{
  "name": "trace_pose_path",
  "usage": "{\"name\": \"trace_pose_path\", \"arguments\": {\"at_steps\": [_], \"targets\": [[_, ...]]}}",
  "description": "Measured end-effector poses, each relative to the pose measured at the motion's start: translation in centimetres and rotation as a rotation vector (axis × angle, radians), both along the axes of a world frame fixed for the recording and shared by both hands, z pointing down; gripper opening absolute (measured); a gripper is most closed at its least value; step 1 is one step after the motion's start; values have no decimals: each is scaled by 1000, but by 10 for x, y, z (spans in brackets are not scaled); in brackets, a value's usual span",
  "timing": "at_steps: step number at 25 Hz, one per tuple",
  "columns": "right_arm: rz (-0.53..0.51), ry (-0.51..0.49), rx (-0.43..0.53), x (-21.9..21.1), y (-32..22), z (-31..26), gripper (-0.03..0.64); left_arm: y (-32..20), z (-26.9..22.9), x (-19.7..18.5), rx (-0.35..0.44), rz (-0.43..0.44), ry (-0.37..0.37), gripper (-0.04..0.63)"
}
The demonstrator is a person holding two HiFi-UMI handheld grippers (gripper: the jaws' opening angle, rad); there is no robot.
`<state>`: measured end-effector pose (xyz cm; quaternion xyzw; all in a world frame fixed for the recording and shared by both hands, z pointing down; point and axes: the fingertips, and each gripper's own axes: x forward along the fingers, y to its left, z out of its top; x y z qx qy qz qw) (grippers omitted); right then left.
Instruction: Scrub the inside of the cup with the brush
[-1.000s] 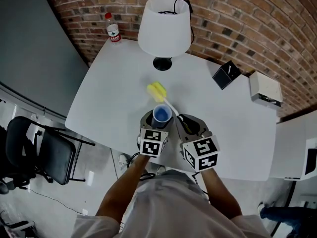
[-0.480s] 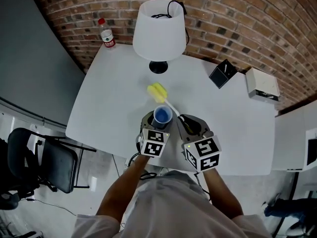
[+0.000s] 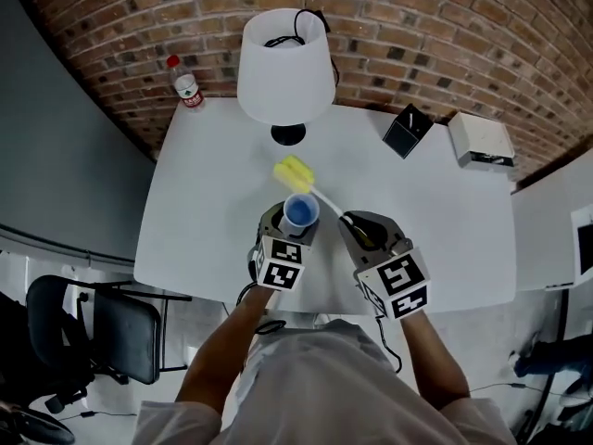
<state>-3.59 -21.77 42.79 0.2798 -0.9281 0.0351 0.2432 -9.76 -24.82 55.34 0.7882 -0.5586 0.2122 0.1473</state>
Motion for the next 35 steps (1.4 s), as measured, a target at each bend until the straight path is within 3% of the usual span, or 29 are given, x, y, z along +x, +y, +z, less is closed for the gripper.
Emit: {"name": "trace_pose_path", "arguments": {"at_steps": [16,26,32,35], "targets": [[-117,154,85,7,41,-48,32,4,-23,-24,4,184,-146,295],[-257,330,110,8,59,-54,32,10,-32,-28,47,321,-298,295],[-333,440,167,2,59,-57,32,14,-34,-34,64,414,-435,295],[-369,474,190,-4,60,-59,32,16,-35,-38,60,428,-456,295]]}}
